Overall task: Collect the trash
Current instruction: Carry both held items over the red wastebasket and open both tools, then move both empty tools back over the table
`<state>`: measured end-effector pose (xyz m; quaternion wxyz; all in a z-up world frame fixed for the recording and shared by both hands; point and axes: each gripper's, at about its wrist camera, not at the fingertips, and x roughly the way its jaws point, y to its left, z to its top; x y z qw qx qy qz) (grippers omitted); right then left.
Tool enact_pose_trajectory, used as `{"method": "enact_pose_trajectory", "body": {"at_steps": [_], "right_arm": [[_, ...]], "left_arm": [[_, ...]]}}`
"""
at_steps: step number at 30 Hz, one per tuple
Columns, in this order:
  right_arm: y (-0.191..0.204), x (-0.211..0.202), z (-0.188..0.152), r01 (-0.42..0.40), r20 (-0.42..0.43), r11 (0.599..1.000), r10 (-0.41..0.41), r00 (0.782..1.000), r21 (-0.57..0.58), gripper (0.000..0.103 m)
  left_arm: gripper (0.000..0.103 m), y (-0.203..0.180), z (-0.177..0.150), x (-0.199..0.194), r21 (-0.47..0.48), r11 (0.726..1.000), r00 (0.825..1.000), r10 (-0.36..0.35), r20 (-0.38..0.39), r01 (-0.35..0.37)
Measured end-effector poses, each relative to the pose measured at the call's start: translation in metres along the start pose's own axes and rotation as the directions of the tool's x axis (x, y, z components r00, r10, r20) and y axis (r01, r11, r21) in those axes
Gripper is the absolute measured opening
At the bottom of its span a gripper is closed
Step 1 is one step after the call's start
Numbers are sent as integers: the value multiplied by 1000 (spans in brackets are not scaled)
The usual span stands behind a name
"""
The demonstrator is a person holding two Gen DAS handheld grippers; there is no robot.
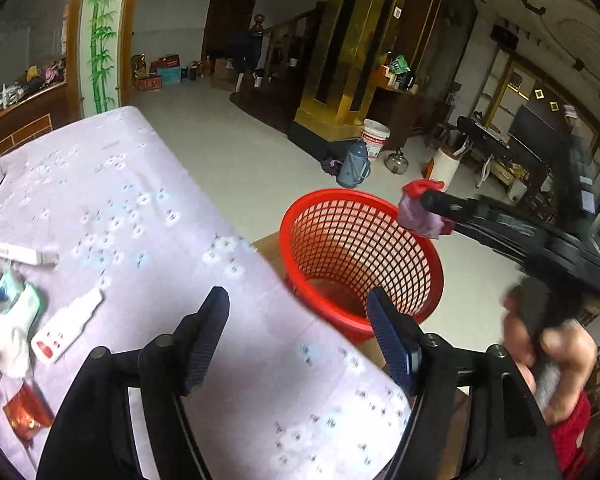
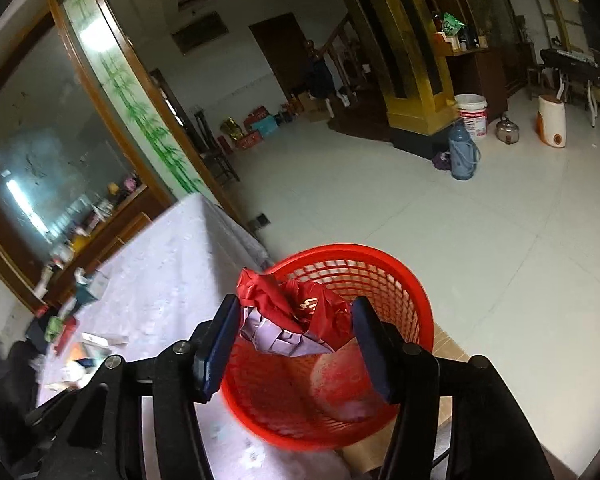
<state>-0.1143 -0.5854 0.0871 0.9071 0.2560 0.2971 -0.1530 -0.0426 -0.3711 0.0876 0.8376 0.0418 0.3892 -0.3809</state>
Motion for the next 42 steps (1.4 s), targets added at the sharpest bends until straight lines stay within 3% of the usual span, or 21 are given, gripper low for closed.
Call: {"method": "enact_pose_trajectory", "body": {"at_steps": [2, 8, 11, 16, 26, 30, 34, 37, 39, 42], "right_arm": [[0, 16, -2, 39, -53, 999, -40, 998, -19, 82], [2, 4, -7, 29, -32, 1000, -29, 999, 7, 83], [14, -5, -11, -30, -28, 1000, 30, 999, -6, 83], [51, -9, -33, -129, -76, 989, 124, 989, -67, 83], [137, -4, -87, -318, -238, 930, 273, 932, -181, 83], [169, -6, -106, -371, -283, 900, 303, 910, -230, 83], [194, -4, -124, -406, -322, 873, 316, 892, -269, 83], [211, 1, -137, -428, -353, 856, 321, 879, -290, 83], [220, 2, -144, -437, -366, 848, 320, 874, -302, 83], [230, 5, -151, -453, -384, 835, 325, 864, -313, 83]], "left_arm": [[70, 3, -6, -7, -3, 1000, 1000, -6, 1, 6], [70, 17, -21, -22, -6, 1000, 1000, 16, 10, -16], [70, 23, -29, -33, -21, 1000, 1000, 8, 16, -7], [70, 40, -47, -59, -42, 998, 998, 56, 33, -54], [70, 117, -95, -131, -186, 965, 979, 198, 58, -184], [70, 170, -123, -168, -310, 914, 956, 290, 44, -263], [70, 234, -161, -207, -506, 818, 943, 331, 25, -274], [70, 276, -187, -227, -630, 725, 930, 368, 11, -279], [69, 301, -200, -236, -698, 671, 931, 365, 20, -248], [57, 323, -207, -233, -754, 624, 941, 339, 25, -205]]}}
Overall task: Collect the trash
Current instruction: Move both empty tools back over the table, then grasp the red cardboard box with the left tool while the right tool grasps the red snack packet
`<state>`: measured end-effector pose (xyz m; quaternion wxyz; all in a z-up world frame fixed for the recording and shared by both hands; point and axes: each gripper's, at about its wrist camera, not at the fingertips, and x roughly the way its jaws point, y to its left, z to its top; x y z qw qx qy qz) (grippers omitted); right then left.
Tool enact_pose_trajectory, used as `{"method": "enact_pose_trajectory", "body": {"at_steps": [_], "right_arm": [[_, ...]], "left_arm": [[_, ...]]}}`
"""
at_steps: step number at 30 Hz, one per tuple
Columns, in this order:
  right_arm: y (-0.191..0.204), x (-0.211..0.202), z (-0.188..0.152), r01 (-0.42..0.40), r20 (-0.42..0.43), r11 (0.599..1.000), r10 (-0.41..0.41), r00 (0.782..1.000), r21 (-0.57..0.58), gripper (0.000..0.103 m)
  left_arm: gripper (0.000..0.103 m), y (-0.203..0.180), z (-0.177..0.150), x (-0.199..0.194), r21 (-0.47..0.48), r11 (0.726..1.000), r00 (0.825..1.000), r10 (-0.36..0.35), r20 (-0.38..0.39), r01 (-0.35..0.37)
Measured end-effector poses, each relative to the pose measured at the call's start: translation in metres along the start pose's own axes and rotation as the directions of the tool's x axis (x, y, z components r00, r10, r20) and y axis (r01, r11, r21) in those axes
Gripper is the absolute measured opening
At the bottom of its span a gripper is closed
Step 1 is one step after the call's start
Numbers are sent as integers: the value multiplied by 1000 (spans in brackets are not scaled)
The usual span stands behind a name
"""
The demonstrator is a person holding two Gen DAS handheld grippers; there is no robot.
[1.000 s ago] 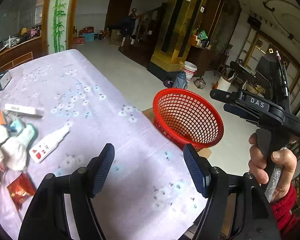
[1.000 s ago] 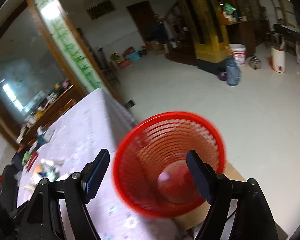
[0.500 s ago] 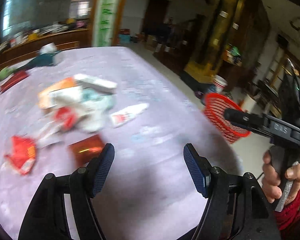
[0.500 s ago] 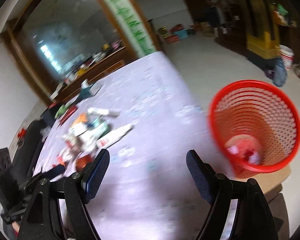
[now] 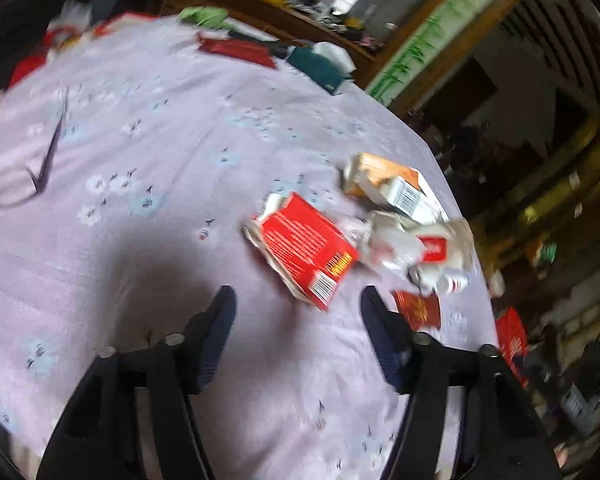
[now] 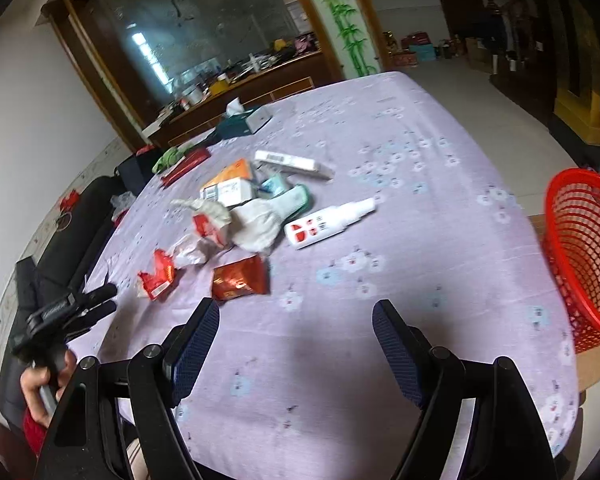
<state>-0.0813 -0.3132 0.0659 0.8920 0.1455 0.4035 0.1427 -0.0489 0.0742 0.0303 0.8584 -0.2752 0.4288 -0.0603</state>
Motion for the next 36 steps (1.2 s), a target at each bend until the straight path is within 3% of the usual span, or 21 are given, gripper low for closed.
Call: {"method": "enact_pose_trajectory", "body": {"at_steps": [3, 8, 12, 15, 21, 25, 30, 34, 36], "right_arm": [[11, 6, -1, -2, -9, 1000, 1, 1000, -22, 83], [21, 14, 0, 2, -20, 999, -3, 1000, -42, 83], [24, 24, 4, -4, -34, 999, 2, 999, -39, 83], [30, 37, 7, -2, -50, 999, -1, 999, -52, 83], [38, 75, 20, -23, -98, 999, 19, 995, -38, 79], [38, 102, 29, -27, -130, 1000, 26, 991, -3, 63], [38, 129, 29, -6, -163, 1000, 6, 987, 1, 52], [50, 129, 17, -78, -219, 997, 73, 973, -14, 48], [62, 123, 7, -143, -265, 989, 127, 956, -42, 48]], "left_arm": [[47, 7, 5, 16, -42, 999, 1000, -9, -27, 8], [40, -2, 14, 43, -43, 999, 998, -22, -56, 20], [10, -8, 15, 56, -13, 1000, 999, -3, -54, 3], [1, -13, 11, 59, 38, 999, 999, 23, -40, -22], [1, -21, 2, 40, 133, 991, 1000, 19, 0, -19], [1, -20, -1, 25, 167, 986, 1000, 12, 7, -13], [1, -9, -5, 16, 191, 981, 1000, 20, -24, -15], [1, 0, -4, 16, 195, 980, 998, 47, -39, -38], [1, 4, -3, 18, 197, 979, 997, 57, -47, -47]]}}
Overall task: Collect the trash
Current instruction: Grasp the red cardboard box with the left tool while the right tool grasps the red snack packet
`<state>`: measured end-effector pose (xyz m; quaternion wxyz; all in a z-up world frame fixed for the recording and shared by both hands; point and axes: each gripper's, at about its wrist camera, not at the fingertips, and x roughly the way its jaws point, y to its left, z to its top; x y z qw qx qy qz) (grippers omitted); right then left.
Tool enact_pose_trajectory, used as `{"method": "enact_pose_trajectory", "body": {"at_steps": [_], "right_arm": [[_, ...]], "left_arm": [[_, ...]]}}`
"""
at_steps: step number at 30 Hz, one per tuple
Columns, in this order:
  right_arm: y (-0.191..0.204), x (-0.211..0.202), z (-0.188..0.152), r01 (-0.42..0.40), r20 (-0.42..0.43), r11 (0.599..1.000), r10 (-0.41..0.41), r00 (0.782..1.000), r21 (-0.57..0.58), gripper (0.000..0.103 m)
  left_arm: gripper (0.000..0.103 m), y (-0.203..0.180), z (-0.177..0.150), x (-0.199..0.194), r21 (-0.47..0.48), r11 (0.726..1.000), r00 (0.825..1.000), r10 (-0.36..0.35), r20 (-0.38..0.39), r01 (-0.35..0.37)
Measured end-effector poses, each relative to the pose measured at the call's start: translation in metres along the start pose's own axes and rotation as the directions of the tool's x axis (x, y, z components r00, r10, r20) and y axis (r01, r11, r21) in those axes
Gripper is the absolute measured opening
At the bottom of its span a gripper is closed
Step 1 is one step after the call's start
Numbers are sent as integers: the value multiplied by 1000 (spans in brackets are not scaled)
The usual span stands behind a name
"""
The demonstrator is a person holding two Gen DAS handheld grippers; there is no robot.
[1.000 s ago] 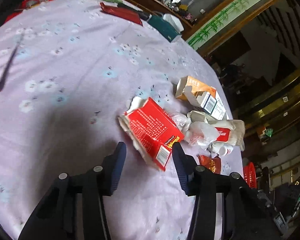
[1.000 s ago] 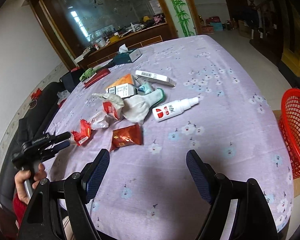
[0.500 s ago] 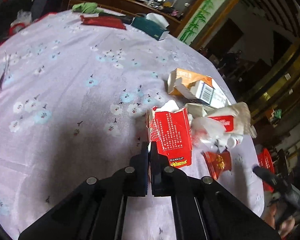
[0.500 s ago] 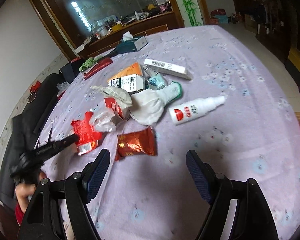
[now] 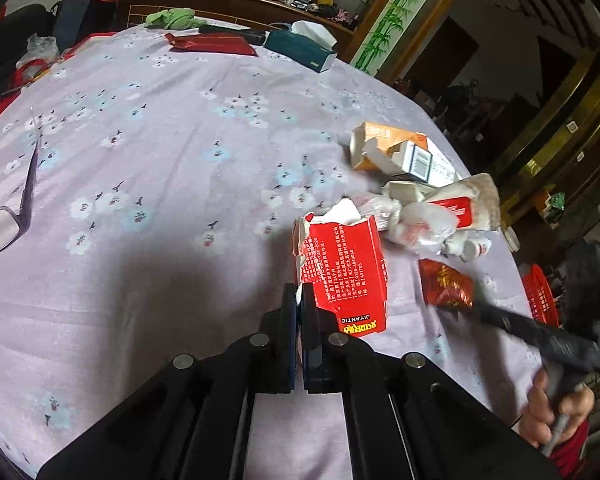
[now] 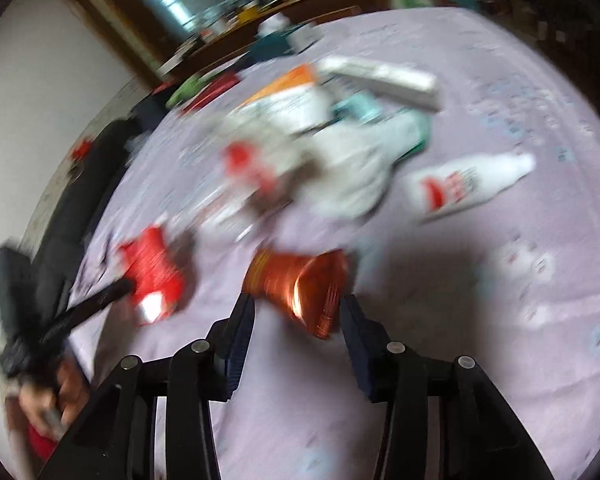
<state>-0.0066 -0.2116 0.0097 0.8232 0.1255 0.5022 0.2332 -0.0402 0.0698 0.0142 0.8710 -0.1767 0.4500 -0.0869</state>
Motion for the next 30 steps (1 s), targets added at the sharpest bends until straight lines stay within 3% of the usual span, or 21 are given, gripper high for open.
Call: {"method": "enact_pose_trajectory", "body": {"at_steps": [3, 5, 8, 10, 12, 15, 16, 18, 25, 27, 29, 30], "right_arm": [[20, -3, -17, -93, -85, 994, 88, 992, -52, 48], [28, -11, -22, -119, -94, 988, 110, 989, -96, 48], [29, -25, -16, -94, -48, 987, 88, 995, -133, 51], [27, -29, -8, -22, 4, 988, 23, 1000, -156, 53], [24, -29, 2, 39, 57, 982, -29, 998, -183, 54], [21, -17, 13, 101, 82, 973, -85, 993, -206, 58], [18, -10, 17, 95, 75, 977, -82, 994, -193, 59], [13, 1, 25, 80, 61, 982, -70, 996, -169, 60], [29, 30, 14, 73, -18, 961, -80, 997, -266, 61], [40, 31, 5, 116, -7, 937, -125, 992, -328, 61], [48, 32, -2, 189, 33, 912, -190, 981, -364, 47], [49, 32, -4, 201, 42, 909, -200, 979, -365, 47]], "left_arm": [[1, 4, 2, 6, -14, 1000, 1000, -6, -13, 6], [2, 4, 3, 9, -19, 1000, 1000, -2, -10, 2], [14, 4, 7, 18, -38, 999, 1000, -8, -28, 7], [28, 2, 8, 22, -41, 999, 999, -2, -32, 1], [33, 1, 9, 26, -40, 999, 1000, -1, -29, -1], [31, -4, 11, 29, -22, 1000, 1000, 9, -15, -10], [19, -5, 11, 30, -20, 1000, 1000, 4, -15, -4], [9, -6, 10, 34, -20, 1000, 1000, -1, -30, 0], [7, -14, -3, 22, 30, 1000, 1000, -1, 12, 1], [6, -18, -6, 17, 45, 999, 999, 8, 32, -9], [6, -24, -8, 13, 58, 998, 998, 11, 54, -14], [6, -28, -11, 9, 69, 997, 997, 19, 72, -24]]}}
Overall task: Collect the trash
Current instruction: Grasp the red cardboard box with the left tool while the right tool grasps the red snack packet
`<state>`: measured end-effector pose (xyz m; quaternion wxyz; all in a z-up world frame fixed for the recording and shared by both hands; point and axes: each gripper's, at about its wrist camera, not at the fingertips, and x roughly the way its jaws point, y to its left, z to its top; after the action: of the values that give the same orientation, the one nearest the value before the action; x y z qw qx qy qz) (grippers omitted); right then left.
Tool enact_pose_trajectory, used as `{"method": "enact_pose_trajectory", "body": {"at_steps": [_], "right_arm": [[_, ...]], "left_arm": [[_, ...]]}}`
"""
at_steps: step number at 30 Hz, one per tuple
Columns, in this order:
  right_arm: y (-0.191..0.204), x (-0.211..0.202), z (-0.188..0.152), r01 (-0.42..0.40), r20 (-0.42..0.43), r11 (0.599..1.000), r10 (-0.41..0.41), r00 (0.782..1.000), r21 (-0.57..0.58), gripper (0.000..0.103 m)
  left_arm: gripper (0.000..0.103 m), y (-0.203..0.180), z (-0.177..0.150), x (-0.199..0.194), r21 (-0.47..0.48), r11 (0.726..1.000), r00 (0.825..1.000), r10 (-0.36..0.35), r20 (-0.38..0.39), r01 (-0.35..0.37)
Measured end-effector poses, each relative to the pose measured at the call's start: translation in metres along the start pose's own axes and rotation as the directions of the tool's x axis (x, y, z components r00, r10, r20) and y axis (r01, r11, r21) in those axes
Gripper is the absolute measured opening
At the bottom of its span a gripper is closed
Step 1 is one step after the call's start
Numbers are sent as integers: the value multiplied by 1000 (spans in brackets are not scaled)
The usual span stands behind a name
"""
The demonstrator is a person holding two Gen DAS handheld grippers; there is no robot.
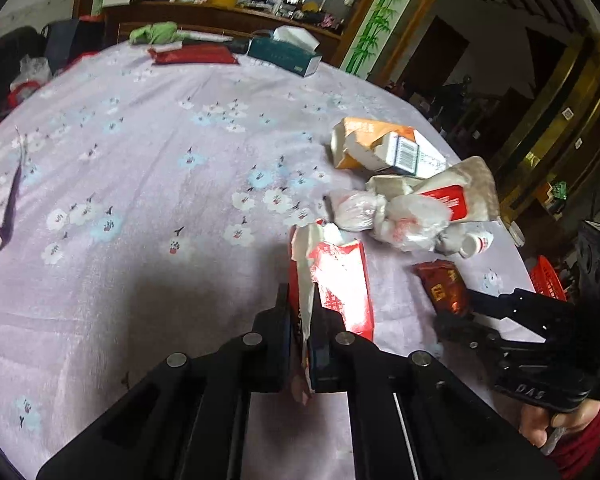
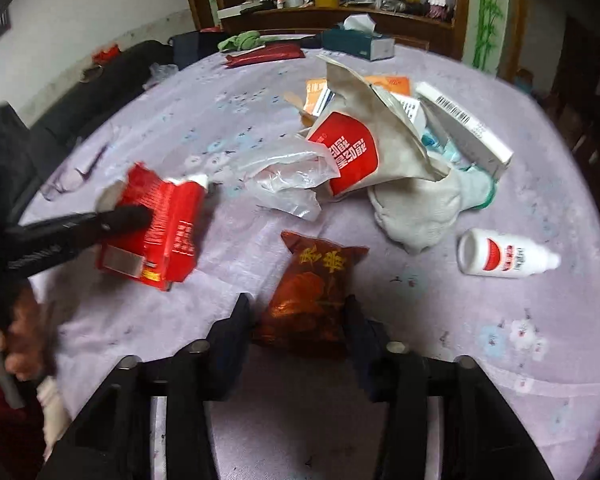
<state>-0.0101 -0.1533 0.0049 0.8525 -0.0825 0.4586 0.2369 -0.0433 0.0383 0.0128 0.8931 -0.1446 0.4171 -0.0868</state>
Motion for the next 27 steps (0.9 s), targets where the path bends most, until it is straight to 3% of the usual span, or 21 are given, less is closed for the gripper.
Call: {"method": "enact_pose_trajectory", "body": {"at_steps": [9, 13, 27], "right_arm": [[-6, -42, -26, -4, 129, 991, -13, 992, 134, 47], [-6, -57, -36, 29, 172, 986, -57, 983, 164, 47], [-20, -85, -53, 23, 228, 968, -82, 970, 248, 47]], "left_arm": [[5, -34, -6, -25, 68, 998, 993, 9, 122, -17], [4, -46, -7, -26, 93, 996, 992, -6, 126, -6], [4, -86, -12, -29, 182, 983, 989, 5, 148, -32]]}}
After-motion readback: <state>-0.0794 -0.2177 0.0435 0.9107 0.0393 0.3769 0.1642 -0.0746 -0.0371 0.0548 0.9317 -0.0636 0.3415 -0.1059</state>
